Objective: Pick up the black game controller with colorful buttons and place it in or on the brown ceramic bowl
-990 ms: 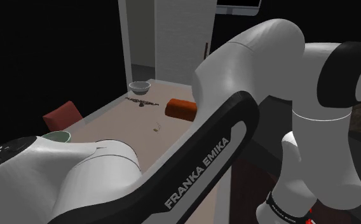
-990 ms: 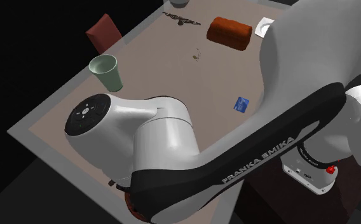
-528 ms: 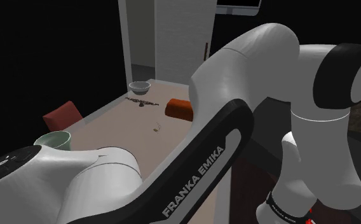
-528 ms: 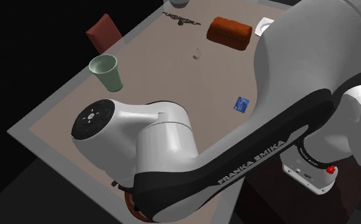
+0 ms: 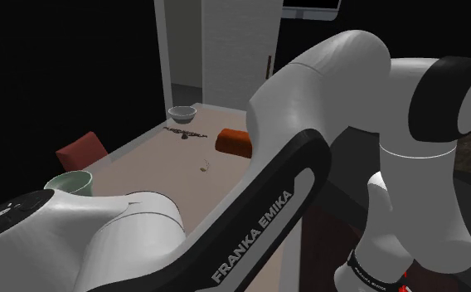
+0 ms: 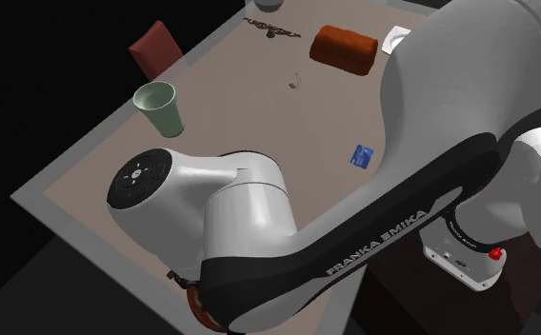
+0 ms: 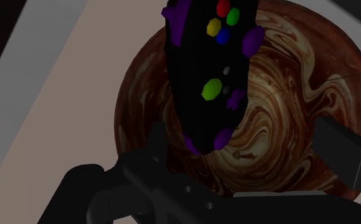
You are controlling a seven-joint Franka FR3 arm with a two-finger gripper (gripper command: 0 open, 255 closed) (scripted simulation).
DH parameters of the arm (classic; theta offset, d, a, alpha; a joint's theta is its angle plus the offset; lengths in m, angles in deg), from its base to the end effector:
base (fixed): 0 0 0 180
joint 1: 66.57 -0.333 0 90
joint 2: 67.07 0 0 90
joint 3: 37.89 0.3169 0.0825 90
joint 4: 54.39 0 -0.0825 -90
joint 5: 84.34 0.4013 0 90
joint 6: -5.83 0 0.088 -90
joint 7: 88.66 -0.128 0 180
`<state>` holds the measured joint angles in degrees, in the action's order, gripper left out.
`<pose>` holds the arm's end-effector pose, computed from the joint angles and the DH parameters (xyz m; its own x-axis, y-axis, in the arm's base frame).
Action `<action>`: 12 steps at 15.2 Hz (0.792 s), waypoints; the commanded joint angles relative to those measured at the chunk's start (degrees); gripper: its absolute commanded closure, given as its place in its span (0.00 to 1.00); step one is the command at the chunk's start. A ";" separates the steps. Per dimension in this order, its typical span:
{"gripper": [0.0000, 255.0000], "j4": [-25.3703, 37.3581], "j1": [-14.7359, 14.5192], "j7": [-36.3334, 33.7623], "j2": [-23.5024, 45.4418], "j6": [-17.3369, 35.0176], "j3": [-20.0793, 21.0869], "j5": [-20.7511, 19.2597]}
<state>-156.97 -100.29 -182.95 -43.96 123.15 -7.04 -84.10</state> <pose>0.2948 0.5730 0.3195 0.8315 -0.5193 -0.1972 -0.5082 -0.8545 0.1073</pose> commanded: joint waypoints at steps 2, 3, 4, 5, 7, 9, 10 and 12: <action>0.00 1.14 0.26 0.19 -0.64 -1.74 0.11 0.29; 0.00 2.38 0.50 0.35 -1.19 -3.50 0.20 0.54; 0.00 3.70 0.70 0.49 -1.68 -5.29 0.26 0.76; 0.00 4.81 0.85 0.58 -2.01 -6.70 0.30 0.90; 0.00 4.81 0.85 0.59 -2.01 -6.70 0.30 0.91; 0.00 4.81 0.84 0.58 -2.01 -6.70 0.29 0.90; 0.00 4.81 0.84 0.58 -2.01 -6.70 0.29 0.90; 0.00 4.81 0.84 0.58 -2.01 -6.70 0.29 0.90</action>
<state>-152.17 -99.45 -182.36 -45.97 116.46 -6.74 -83.20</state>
